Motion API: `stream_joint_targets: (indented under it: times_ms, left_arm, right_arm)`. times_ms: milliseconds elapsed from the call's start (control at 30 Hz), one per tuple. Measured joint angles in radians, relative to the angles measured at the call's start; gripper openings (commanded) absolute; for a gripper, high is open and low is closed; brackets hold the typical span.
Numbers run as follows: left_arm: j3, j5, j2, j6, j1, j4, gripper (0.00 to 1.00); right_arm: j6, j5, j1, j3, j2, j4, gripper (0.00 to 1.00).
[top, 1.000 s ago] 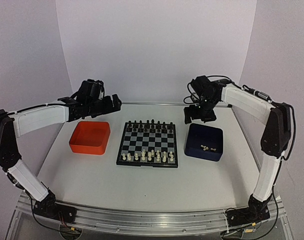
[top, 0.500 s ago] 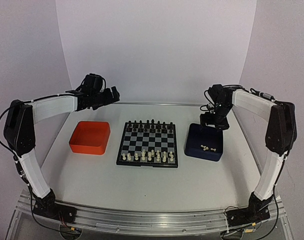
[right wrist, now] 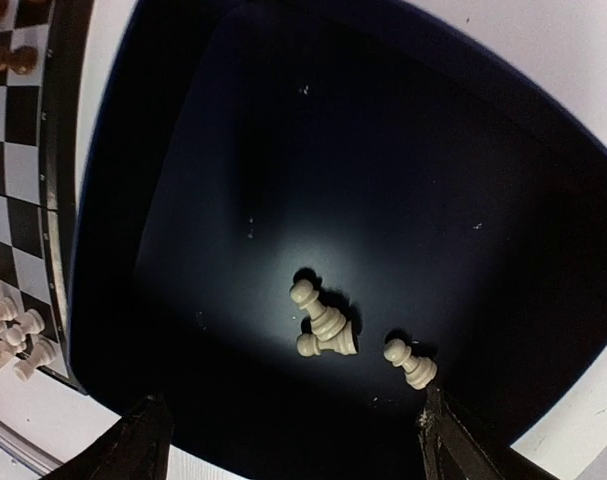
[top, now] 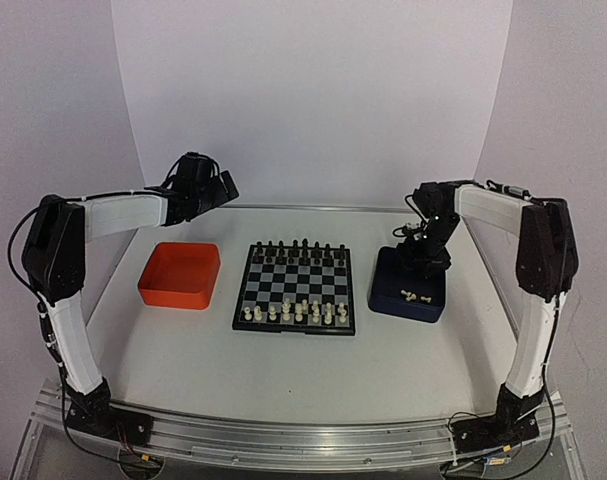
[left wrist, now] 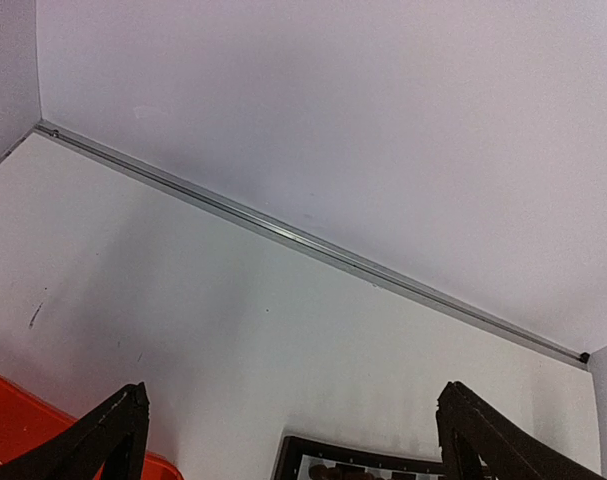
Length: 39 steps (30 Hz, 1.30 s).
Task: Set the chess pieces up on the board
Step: Pick up the chess piece from the storage box.
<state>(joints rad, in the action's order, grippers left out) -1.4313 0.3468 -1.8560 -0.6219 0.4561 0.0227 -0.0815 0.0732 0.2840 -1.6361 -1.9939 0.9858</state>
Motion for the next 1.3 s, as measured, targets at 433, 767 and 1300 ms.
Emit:
stream_joint_targets:
  times_ms: [433, 767, 1300]
  left_arm:
    - [-0.153, 0.025, -0.113, 0.004, -0.001, 0.032, 1.00]
    - [-0.206, 0.024, -0.151, 0.020, -0.001, 0.056, 1.00]
    - [-0.226, 0.024, -0.163, 0.029, -0.001, 0.083, 1.00]
  right_arm:
    - [0.220, 0.028, 0.000, -0.111, -0.172, 0.101, 0.55]
    - [0.390, 0.032, 0.000, -0.195, -0.272, 0.141, 0.41]
    - [0.482, 0.014, 0.000, -0.178, -0.290, 0.166, 0.31]
